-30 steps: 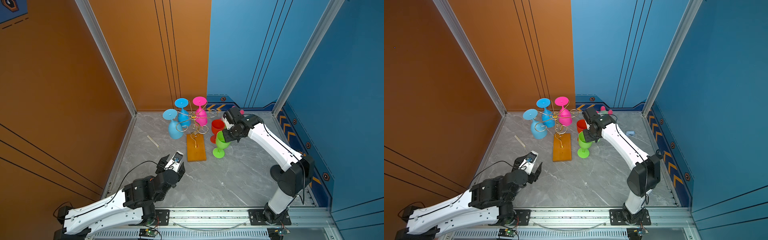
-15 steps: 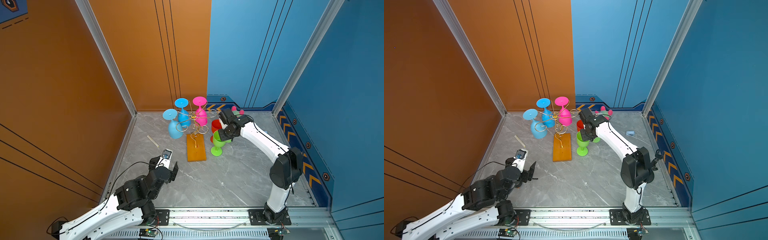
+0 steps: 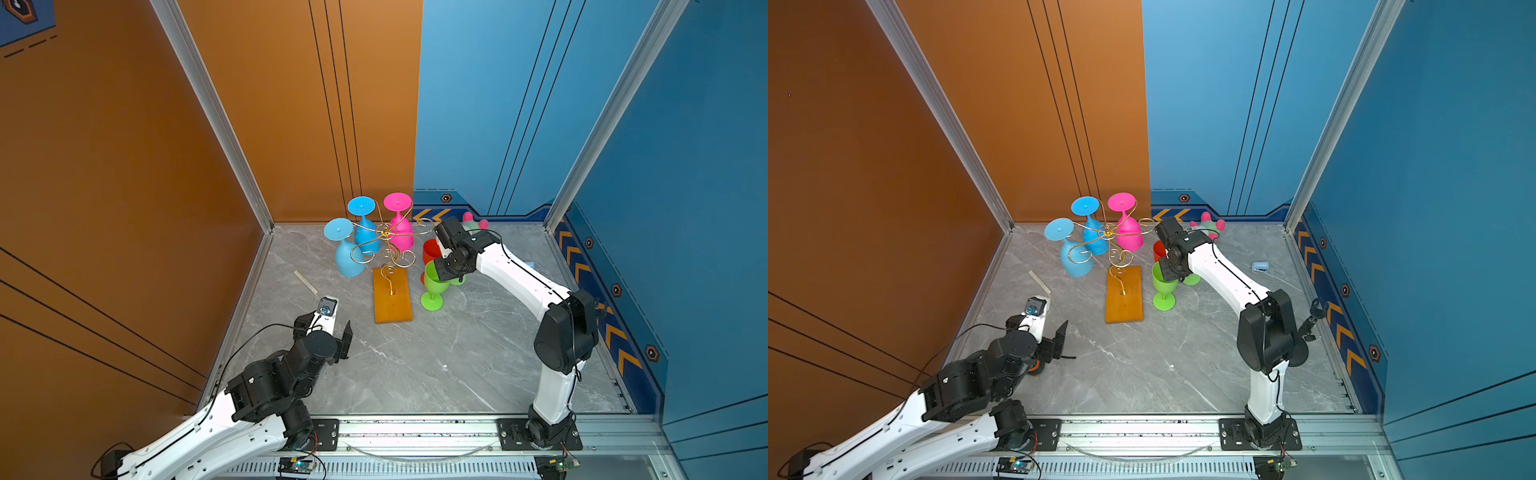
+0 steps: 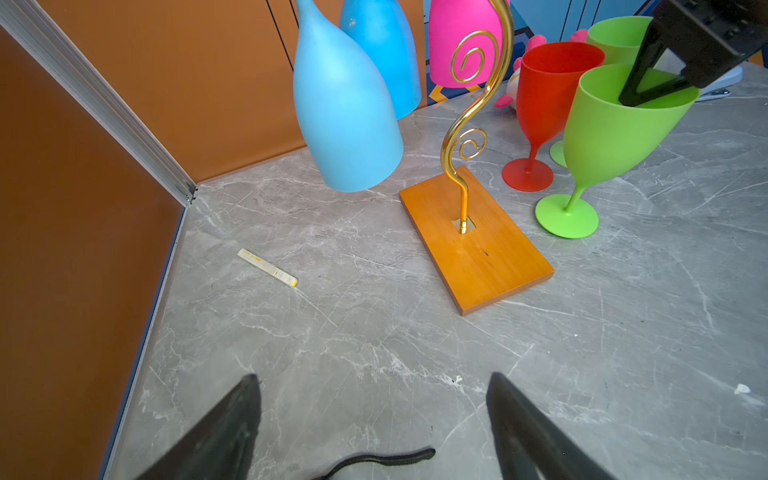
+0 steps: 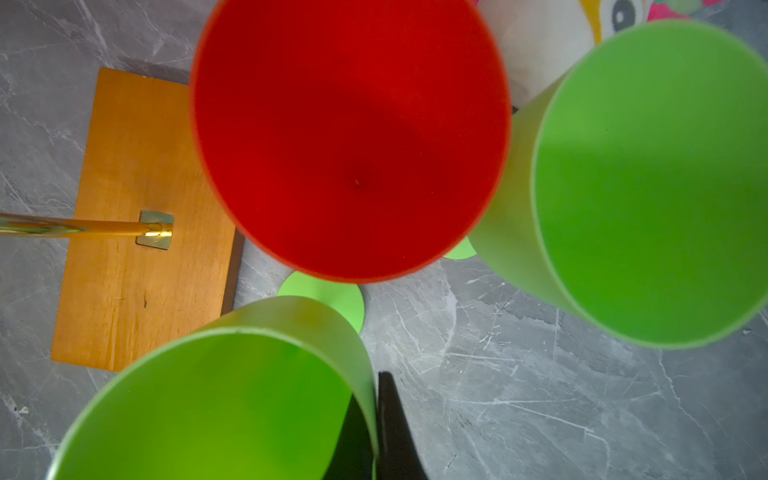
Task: Take the wine glass off the wine glass rack
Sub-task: 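Carry the green glass beside the red glass with the right gripper while the left retracts, then open the right gripper and lift away while the left gripper reaches toward the rack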
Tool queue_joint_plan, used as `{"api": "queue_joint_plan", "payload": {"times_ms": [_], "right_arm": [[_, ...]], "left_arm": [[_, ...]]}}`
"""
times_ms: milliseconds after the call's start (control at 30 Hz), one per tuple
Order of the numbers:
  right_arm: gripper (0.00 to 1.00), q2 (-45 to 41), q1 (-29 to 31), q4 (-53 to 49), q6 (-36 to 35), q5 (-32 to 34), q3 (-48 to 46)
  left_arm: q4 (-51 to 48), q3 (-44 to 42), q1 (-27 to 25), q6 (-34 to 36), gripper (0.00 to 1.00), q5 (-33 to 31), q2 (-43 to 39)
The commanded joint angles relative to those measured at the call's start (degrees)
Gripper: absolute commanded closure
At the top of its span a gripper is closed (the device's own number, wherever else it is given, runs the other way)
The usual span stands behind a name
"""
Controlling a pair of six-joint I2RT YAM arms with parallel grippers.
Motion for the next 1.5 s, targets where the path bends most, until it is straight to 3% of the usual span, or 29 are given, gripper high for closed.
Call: {"api": "queue_joint_plan", "payload": {"times_ms": [0, 133, 200, 667, 1467], "right_arm": [[1.00, 0.9, 0.2, 0.6, 1.1, 1.5, 1.7], [1.00, 0.8, 0.3, 0.6, 1.2, 1.4, 1.6], [0.98, 0.8, 0.3, 0.5, 1.2, 1.5, 1.3], [0.94, -0.1, -0.4, 0.6, 1.9, 1.1, -0.1], [0.71, -4.8, -1.0, 0.5, 1.7, -1.7, -0.4]], "left_arm": [[-1.1, -0.2, 0.7, -0.6, 0.15, 0.5, -0.6], [-1.1, -0.3, 0.8, -0.5, 0.15, 0.5, -1.1], [-1.1, -0.4, 0.8, -0.5, 0.10, 0.5, -1.0], [-1.1, -0.4, 0.8, -0.4, 0.10, 0.6, -1.0], [-1.0, -0.4, 0.9, -0.5, 0.09, 0.7, 0.4]]}}
